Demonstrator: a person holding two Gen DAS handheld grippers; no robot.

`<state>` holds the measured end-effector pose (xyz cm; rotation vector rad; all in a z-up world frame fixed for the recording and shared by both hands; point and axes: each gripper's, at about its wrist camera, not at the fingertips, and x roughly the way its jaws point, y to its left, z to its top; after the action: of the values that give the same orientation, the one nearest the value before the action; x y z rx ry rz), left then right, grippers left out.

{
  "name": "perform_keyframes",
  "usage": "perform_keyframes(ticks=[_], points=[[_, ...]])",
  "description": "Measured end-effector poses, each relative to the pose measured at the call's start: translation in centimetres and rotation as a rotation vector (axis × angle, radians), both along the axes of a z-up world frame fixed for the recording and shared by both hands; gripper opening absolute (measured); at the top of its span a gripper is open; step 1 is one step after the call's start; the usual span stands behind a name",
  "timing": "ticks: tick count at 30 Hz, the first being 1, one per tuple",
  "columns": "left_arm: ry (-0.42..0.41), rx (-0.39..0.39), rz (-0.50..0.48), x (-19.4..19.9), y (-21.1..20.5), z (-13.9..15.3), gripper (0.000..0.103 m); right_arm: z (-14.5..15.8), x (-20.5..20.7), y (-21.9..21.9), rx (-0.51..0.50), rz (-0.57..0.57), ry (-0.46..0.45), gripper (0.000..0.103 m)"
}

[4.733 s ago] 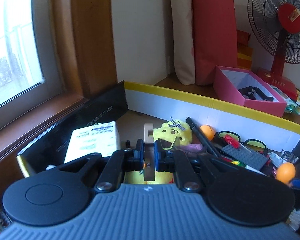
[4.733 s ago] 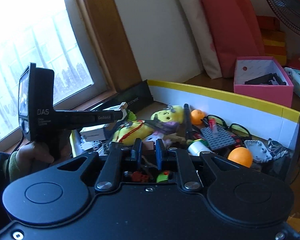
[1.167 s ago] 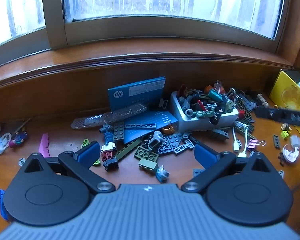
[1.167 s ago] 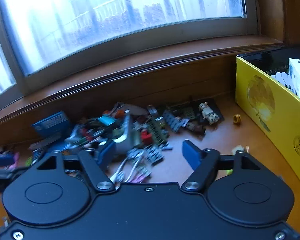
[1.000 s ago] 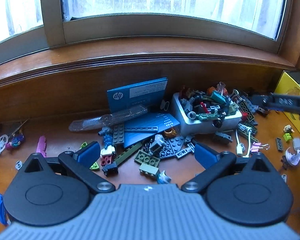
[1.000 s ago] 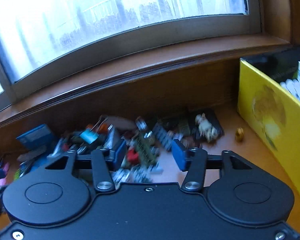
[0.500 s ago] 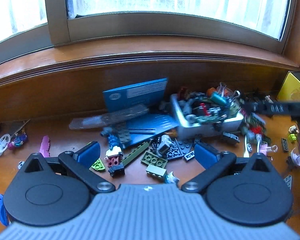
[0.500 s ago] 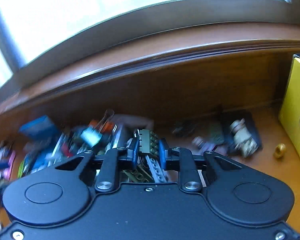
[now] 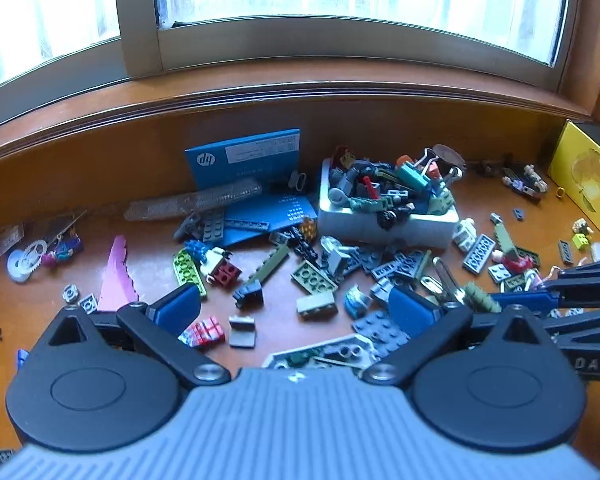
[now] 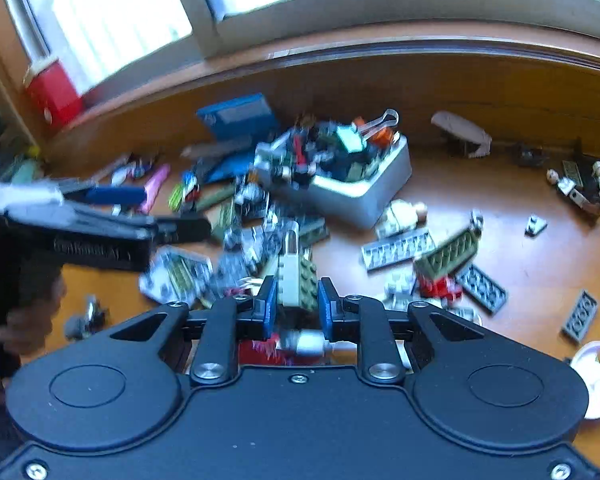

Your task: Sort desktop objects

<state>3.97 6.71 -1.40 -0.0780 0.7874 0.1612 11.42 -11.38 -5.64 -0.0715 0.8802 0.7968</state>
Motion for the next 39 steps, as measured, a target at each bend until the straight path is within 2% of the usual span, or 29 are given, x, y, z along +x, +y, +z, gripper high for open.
perform_keyframes(ticks=[2, 6, 8, 10, 11, 14, 18, 23, 28, 35, 36, 38, 39], points=[[-0.003, -0.004, -0.012, -0.2, -0.3, 0.0, 0.103, 0.0, -0.2, -0.7, -0.036, -0.032, -0.047, 0.019], [-0.003, -0.007, -0.044, -0.7, -1.3, -0.2, 0.103, 0.6, 0.4, -2.5, -0.105, -0.182, -0.100, 0.022], [-0.007, -0.008, -0.065, -0.8, -2.0, -0.3, 0.103, 1.0, 0.5, -3.6, -0.093, -0.244, -0.096, 0.024], [-0.023, 0.000, -0.101, -0.6, -2.9, -0.4, 0.103, 1.5, 0.3, -4.7, -0.063, -0.278, -0.094, 0.031], [-0.034, 0.009, -0.127, -0.5, -3.5, -0.5, 0.103, 1.7, 0.1, -5.1, -0.052, -0.296, -0.097, 0.038], [-0.070, 0.039, -0.219, 0.0, -5.2, -0.4, 0.102, 2.2, -0.6, -6.0, -0.035, -0.331, -0.097, 0.041], [-0.085, 0.052, -0.336, 1.0, -7.1, -0.7, 0.094, 2.6, -1.8, -6.8, 0.002, -0.368, -0.080, 0.055], [-0.052, 0.072, -0.439, 2.5, -8.2, -1.8, 0.077, 3.0, -3.0, -7.8, 0.025, -0.410, -0.076, 0.066], [-0.018, 0.068, -0.514, 3.7, -7.8, -2.5, 0.062, 3.1, -3.8, -8.6, 0.037, -0.454, -0.070, 0.068], [-0.030, 0.022, -0.566, 4.0, -7.2, -3.0, 0.064, 2.9, -4.2, -8.8, 0.040, -0.487, -0.062, 0.068], [-0.035, 0.018, -0.564, 4.0, -7.1, -3.1, 0.060, 2.9, -4.2, -8.7, 0.039, -0.487, -0.061, 0.068], [-0.039, 0.007, -0.557, 4.1, -6.9, -2.9, 0.023, 2.8, -4.3, -8.5, 0.035, -0.485, -0.061, 0.068], [-0.035, -0.006, -0.552, 4.1, -6.7, -2.9, 0.015, 2.9, -4.4, -8.4, 0.033, -0.483, -0.063, 0.068]])
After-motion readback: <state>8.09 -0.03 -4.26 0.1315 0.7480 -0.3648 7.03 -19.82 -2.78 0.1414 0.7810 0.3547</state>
